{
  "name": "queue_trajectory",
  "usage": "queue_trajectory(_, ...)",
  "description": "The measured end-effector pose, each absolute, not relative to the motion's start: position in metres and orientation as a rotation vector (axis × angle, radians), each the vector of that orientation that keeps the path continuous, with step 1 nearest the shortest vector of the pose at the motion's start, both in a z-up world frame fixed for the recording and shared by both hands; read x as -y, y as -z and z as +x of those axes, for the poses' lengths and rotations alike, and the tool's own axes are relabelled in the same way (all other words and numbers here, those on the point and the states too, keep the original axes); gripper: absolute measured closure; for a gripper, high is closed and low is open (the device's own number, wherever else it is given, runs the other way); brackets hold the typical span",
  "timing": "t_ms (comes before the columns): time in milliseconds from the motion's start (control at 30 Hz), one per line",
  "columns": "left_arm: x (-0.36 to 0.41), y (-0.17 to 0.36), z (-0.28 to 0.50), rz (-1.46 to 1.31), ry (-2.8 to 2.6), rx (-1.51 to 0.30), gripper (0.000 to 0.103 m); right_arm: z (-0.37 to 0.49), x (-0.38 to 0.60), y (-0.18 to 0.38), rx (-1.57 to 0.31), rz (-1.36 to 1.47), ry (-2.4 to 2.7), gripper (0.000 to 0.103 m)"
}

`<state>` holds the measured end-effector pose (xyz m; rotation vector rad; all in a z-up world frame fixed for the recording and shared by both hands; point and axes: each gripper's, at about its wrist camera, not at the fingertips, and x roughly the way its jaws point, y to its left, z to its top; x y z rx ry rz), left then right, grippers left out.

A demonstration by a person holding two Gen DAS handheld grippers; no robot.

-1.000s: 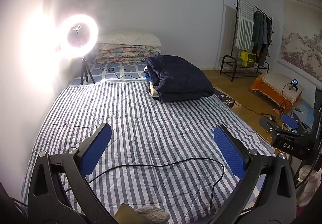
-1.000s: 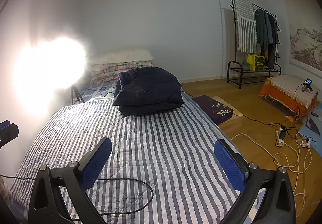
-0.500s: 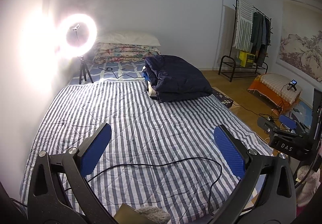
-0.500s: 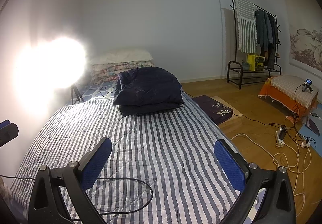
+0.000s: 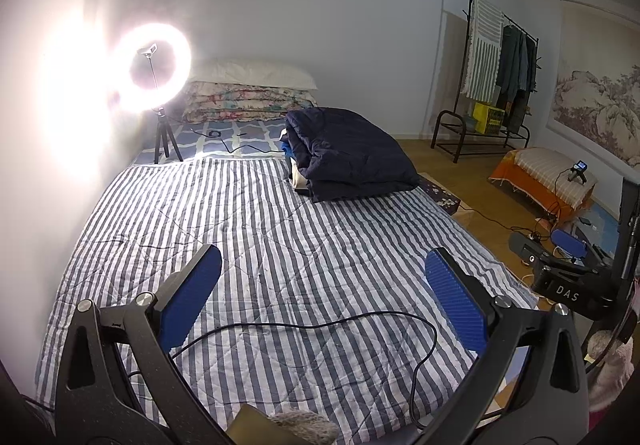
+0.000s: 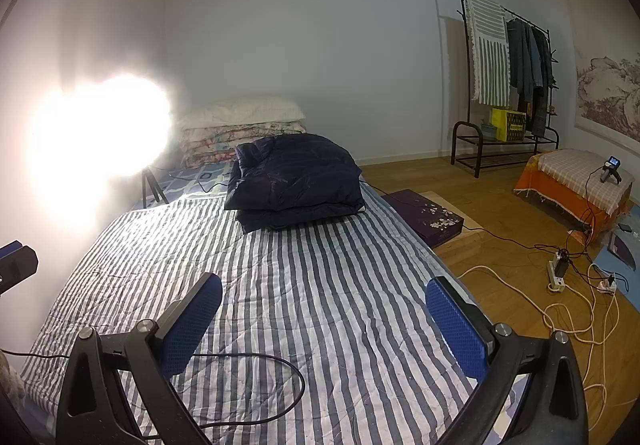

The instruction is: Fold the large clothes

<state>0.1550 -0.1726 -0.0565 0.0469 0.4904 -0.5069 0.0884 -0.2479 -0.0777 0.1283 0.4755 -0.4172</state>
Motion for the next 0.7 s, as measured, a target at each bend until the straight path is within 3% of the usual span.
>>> queue_trajectory(700, 0.1726, 0.0557, 0.1508, 0.054, 0.512, -0.453, 0.000, 0.0889, 0.2427, 0.0779, -0.473, 0.126, 0.415, 0.000)
